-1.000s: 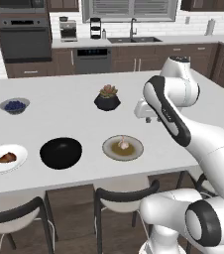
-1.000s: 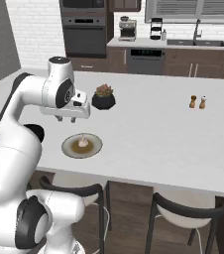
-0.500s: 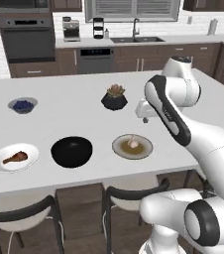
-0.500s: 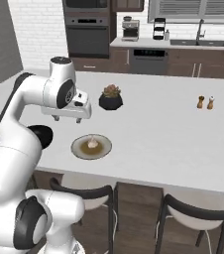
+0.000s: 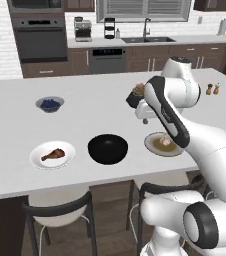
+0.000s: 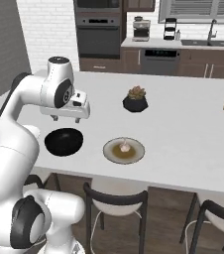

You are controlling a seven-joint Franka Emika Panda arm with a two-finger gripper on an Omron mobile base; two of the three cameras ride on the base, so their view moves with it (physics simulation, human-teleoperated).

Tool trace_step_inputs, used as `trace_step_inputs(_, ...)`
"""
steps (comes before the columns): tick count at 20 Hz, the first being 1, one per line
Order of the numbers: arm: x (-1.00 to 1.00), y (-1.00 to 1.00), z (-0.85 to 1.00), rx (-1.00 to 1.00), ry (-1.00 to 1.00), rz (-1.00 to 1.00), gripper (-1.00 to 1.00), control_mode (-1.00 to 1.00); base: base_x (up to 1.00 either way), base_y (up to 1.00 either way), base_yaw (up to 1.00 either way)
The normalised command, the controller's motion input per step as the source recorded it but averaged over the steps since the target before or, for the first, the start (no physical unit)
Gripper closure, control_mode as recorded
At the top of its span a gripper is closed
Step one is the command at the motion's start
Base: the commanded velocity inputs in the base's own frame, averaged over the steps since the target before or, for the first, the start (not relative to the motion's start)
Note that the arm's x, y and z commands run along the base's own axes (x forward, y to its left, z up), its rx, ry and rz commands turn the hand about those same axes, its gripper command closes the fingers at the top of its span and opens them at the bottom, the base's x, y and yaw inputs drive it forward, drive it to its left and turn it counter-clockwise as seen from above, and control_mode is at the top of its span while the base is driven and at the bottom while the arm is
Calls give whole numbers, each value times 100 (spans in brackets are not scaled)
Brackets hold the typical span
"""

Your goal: Pick the chicken drumstick and garlic from their plates and place them in the bowl. Then put the bowl in the fridge.

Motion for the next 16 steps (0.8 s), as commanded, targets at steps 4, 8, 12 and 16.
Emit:
trace_step_inputs(4, 0, 0, 0, 0, 0, 0, -100, 100, 21, 42, 0)
trace_step_inputs(8, 0, 0, 0, 0, 0, 0, -100, 100, 26, 61, 0)
trace_step_inputs(12, 0, 0, 0, 0, 0, 0, -100, 100, 31, 59, 0)
trace_step_inputs(16, 0, 0, 0, 0, 0, 0, -100, 100, 43, 34, 0)
